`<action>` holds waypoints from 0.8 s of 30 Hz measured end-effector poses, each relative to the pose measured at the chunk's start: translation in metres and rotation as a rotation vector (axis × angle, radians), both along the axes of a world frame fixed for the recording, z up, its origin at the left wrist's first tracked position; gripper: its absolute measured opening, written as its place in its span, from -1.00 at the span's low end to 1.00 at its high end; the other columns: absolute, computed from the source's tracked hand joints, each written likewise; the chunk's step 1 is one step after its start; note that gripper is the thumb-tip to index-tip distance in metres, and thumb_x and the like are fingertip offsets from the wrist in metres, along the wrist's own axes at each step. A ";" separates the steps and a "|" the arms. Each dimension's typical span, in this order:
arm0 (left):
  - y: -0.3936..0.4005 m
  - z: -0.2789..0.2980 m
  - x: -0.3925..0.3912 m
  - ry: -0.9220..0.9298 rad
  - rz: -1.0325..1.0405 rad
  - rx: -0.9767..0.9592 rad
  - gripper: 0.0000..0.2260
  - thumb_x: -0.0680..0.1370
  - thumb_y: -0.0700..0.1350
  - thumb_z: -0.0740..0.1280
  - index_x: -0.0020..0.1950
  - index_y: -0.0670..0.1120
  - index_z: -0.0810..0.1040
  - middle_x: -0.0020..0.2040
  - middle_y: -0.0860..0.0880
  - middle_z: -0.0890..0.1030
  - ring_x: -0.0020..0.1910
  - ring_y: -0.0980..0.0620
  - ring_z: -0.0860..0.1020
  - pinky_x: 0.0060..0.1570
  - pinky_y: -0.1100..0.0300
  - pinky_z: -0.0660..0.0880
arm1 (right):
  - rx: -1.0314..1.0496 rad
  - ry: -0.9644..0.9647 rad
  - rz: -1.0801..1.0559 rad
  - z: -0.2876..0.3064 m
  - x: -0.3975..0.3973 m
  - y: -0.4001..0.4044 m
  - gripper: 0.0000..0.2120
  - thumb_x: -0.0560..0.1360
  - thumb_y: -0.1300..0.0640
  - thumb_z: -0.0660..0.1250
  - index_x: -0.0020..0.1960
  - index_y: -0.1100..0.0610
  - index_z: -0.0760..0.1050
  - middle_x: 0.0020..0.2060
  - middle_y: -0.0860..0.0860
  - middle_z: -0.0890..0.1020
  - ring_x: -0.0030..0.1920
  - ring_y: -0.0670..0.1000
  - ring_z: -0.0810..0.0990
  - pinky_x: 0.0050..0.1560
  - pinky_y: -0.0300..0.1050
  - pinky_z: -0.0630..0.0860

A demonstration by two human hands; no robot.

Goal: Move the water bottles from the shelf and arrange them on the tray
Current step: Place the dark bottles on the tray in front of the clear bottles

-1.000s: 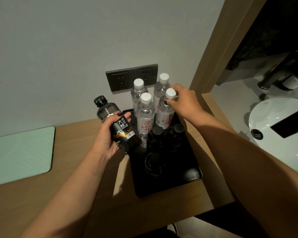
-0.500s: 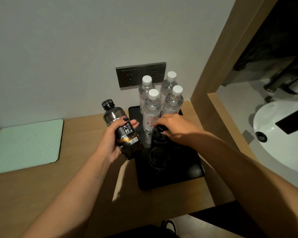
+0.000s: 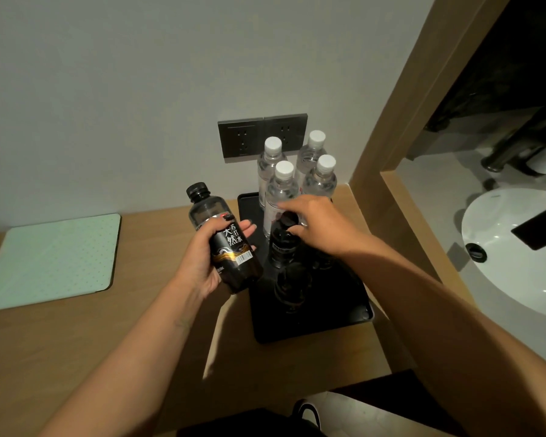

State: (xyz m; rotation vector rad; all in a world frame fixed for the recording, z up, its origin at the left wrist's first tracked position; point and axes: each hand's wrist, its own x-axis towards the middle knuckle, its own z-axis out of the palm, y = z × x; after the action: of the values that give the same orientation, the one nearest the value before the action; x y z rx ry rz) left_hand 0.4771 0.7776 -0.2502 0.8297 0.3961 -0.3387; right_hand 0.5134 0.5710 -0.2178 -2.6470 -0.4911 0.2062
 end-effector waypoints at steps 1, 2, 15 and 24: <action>0.000 0.001 -0.001 -0.006 -0.002 0.000 -0.64 0.42 -0.14 0.34 0.18 -0.20 0.43 0.06 -0.23 0.67 0.12 -0.13 0.64 0.10 -0.12 0.55 | 0.056 -0.031 -0.050 0.004 -0.004 -0.008 -0.47 0.45 0.17 0.43 0.40 0.05 0.41 0.32 0.06 0.51 0.34 0.07 0.45 0.39 0.02 0.35; 0.001 0.002 -0.001 -0.012 -0.006 0.003 -0.63 0.40 -0.13 0.34 0.17 -0.20 0.44 0.04 -0.22 0.68 0.09 -0.11 0.65 0.09 -0.12 0.56 | 0.086 -0.067 -0.111 0.008 -0.009 -0.019 -0.47 0.46 0.16 0.42 0.40 0.05 0.41 0.34 0.05 0.49 0.36 0.06 0.43 0.41 -0.02 0.31; -0.015 0.009 -0.014 -0.042 -0.042 0.073 -0.72 0.43 -0.18 0.33 0.12 -0.22 0.48 -0.04 -0.20 0.69 -0.05 -0.07 0.68 -0.02 -0.04 0.62 | 0.137 0.051 -0.285 -0.018 -0.016 -0.059 -0.60 0.46 0.26 0.37 0.25 -0.02 0.49 0.06 0.07 0.67 0.06 0.11 0.63 0.15 0.08 0.54; -0.014 0.036 -0.027 -0.211 -0.017 0.267 -0.70 0.34 -0.18 0.36 0.05 -0.22 0.57 0.00 -0.19 0.69 0.03 -0.12 0.66 0.01 0.02 0.61 | 0.074 0.070 -0.352 -0.013 -0.007 -0.055 -0.52 0.46 0.25 0.40 0.35 -0.02 0.45 0.20 0.12 0.61 0.22 0.17 0.54 0.24 0.00 0.47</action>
State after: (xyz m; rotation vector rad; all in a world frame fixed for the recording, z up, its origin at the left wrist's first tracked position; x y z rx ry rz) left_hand 0.4506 0.7633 -0.2144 1.1194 0.2391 -0.2129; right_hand 0.5064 0.5160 -0.2312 -2.5902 -0.0061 0.1664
